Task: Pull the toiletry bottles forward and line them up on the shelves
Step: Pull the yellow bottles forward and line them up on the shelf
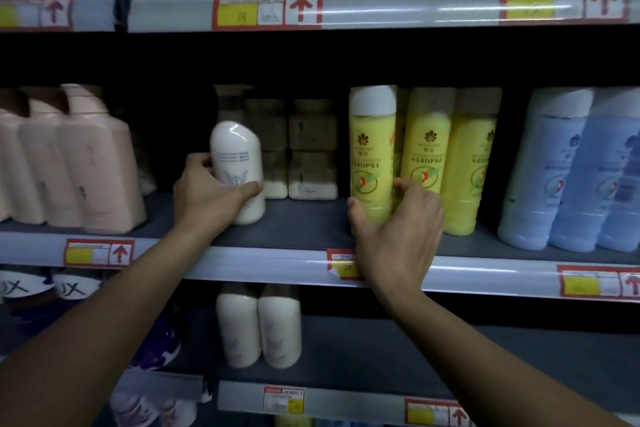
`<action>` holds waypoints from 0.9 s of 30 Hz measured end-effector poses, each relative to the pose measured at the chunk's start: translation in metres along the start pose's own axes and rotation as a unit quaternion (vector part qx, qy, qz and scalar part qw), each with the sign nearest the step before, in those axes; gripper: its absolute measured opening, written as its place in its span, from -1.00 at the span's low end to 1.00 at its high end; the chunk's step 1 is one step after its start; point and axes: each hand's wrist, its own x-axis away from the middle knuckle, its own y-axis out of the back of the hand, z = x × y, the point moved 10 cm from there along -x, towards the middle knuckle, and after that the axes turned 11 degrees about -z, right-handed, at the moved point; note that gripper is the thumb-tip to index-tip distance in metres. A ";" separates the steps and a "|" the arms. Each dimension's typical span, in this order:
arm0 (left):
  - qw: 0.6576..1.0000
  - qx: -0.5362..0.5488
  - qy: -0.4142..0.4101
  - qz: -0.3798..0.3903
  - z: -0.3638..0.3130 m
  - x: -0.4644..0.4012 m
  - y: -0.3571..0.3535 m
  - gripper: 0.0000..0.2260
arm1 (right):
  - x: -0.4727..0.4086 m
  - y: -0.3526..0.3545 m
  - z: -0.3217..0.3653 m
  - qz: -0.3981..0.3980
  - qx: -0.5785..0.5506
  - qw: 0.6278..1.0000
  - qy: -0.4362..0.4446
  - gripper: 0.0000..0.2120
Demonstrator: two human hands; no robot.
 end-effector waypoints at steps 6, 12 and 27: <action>0.992 0.040 -0.113 -0.028 -0.030 0.047 0.032 -0.23 | 0.004 0.006 0.004 0.043 -0.090 0.995 0.001 -0.49; 0.980 0.077 -0.165 -0.074 -0.057 0.082 0.072 -0.23 | 0.003 0.038 0.024 0.013 -0.162 0.983 0.083 -0.45; 0.992 0.077 -0.088 0.056 -0.023 0.211 0.091 -0.25 | 0.074 0.091 -0.020 0.288 -0.181 0.936 0.086 -0.55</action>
